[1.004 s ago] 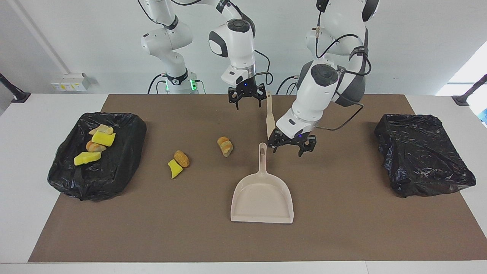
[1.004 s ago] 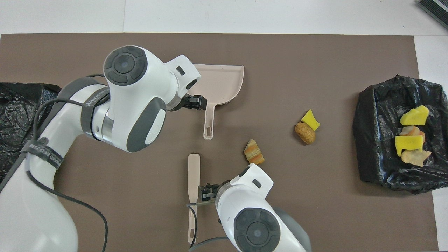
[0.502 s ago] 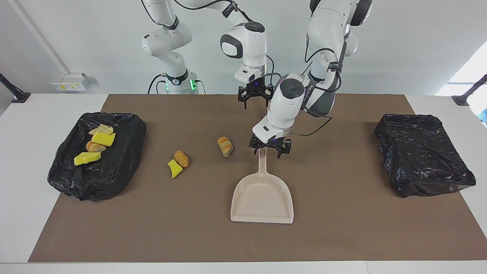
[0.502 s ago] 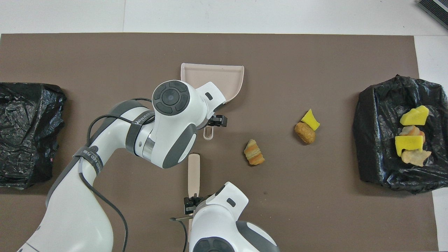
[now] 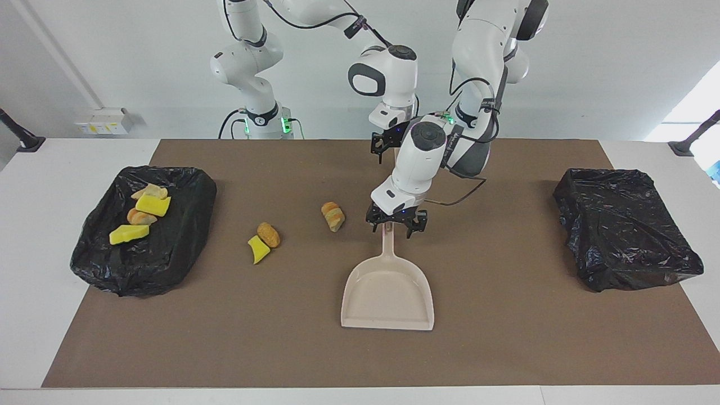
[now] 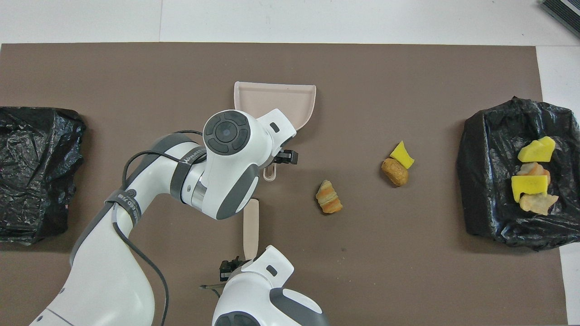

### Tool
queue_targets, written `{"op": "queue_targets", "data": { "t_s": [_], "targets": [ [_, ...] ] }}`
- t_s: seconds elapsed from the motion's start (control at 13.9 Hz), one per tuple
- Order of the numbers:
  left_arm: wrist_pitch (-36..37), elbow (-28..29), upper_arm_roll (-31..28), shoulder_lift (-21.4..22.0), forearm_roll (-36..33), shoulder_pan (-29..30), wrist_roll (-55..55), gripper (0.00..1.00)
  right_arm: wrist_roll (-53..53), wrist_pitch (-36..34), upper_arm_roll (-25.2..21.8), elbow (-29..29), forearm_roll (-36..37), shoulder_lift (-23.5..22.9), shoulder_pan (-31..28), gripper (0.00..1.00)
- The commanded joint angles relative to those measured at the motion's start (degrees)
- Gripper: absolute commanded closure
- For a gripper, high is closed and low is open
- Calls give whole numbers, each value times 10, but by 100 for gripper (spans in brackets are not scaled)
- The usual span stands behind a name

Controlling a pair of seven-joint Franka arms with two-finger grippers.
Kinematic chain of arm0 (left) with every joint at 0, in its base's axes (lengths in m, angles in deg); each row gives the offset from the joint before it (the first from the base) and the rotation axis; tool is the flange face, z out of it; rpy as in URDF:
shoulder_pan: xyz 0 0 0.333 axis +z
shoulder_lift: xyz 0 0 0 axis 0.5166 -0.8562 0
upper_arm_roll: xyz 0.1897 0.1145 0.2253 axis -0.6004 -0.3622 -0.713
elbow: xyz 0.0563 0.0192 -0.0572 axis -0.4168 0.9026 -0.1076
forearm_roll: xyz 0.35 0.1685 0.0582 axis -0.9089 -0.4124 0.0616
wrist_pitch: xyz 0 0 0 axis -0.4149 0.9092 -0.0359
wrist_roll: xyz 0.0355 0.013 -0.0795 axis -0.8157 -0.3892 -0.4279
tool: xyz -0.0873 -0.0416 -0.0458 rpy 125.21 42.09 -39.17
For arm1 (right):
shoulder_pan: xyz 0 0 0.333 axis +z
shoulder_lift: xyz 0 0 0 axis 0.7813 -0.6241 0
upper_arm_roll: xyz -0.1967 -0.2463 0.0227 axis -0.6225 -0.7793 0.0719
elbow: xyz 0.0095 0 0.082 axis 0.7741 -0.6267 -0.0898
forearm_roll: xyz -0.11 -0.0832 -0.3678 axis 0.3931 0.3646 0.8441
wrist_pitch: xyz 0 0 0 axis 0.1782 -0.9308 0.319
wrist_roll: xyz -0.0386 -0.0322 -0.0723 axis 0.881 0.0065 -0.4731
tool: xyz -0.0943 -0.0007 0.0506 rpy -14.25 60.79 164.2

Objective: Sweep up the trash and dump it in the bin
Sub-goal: 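Lift the dustpan with the left gripper and move it toward the scraps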

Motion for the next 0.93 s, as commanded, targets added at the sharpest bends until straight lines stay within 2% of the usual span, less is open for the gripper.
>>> {"op": "queue_targets", "data": {
  "t_s": [0.0, 0.14, 0.22, 0.29, 0.36, 0.5, 0.65, 0.86],
  "targets": [
    [-10, -2, -10, -9, -3, -15, -7, 16, -21, 15, -1, 5, 9, -13, 10, 16],
    [-5, -2, -10, -9, -2, -15, -8, 44, -20, 21, 0, 5, 4, -14, 10, 17],
    [-2, -3, -10, -9, -2, -14, -7, 62, -16, 20, 0, 5, 3, -14, 10, 18],
    [1, -4, -9, -8, -3, -9, -5, 92, -15, 19, 1, 2, -2, -14, 10, 18],
    [8, -7, -10, -5, -4, -7, -3, 100, -15, 14, 1, 1, -11, -13, 12, 18],
    [38, -21, -15, 3, -36, -7, 5, 100, -13, 14, 1, -4, -15, -14, 18, 19],
    [60, -33, -16, 10, -97, -7, 43, 100, -13, 12, 1, -4, -16, -14, 19, 33],
    [75, -34, -19, 39, -102, 22, 153, 100, -9, 11, 2, -4, -22, -15, 18, 60]
  ]
}}
